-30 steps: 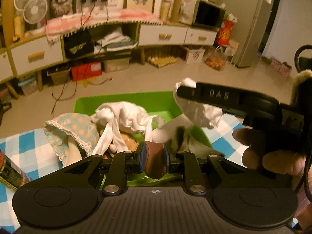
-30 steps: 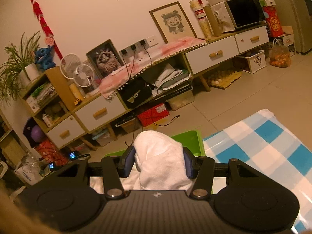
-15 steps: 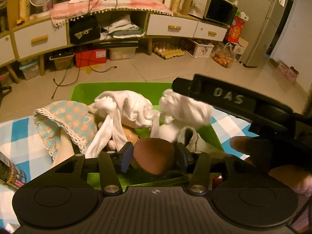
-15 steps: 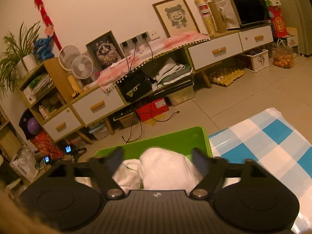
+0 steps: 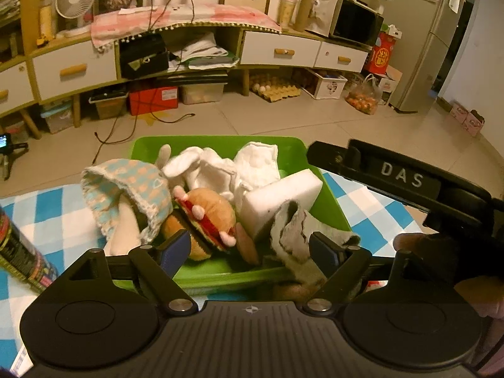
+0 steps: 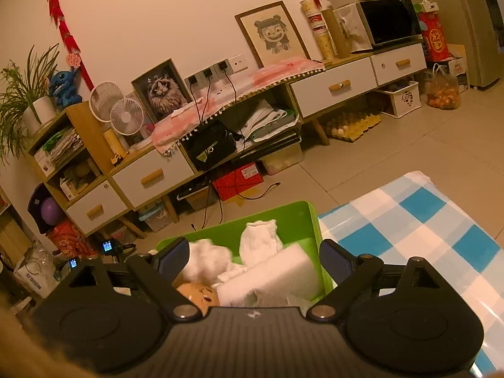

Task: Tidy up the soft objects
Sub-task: 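Carry the brown disc and white bundle into the green tray and release both, then move both tools back toward the pink plush and Santa-hat plush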

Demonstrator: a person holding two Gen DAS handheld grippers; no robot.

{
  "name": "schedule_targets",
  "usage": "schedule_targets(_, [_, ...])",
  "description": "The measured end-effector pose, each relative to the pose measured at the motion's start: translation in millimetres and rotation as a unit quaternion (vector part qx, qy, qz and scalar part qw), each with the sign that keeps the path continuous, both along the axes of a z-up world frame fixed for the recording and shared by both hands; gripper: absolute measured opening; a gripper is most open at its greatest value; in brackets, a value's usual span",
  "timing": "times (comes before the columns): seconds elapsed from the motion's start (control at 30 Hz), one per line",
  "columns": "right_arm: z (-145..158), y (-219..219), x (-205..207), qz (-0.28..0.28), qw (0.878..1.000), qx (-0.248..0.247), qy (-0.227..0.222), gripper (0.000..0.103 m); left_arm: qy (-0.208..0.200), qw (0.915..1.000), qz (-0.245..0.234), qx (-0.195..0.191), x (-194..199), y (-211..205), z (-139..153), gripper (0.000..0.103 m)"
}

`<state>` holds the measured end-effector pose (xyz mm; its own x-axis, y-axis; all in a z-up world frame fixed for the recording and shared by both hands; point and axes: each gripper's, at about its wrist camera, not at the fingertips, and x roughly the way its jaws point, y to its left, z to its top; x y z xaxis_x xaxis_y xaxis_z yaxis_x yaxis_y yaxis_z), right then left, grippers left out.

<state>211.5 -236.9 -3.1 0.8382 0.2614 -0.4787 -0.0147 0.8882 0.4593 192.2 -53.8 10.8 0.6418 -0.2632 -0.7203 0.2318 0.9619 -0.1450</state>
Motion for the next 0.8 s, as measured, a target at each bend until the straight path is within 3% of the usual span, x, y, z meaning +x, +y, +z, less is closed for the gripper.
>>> schedule_targets(0.8, [19, 1, -84, 0.014, 0.999, -0.042, 0.008, 0.043, -0.021, 0.9992, 0.014, -0.032, -78, 33, 14, 0.089])
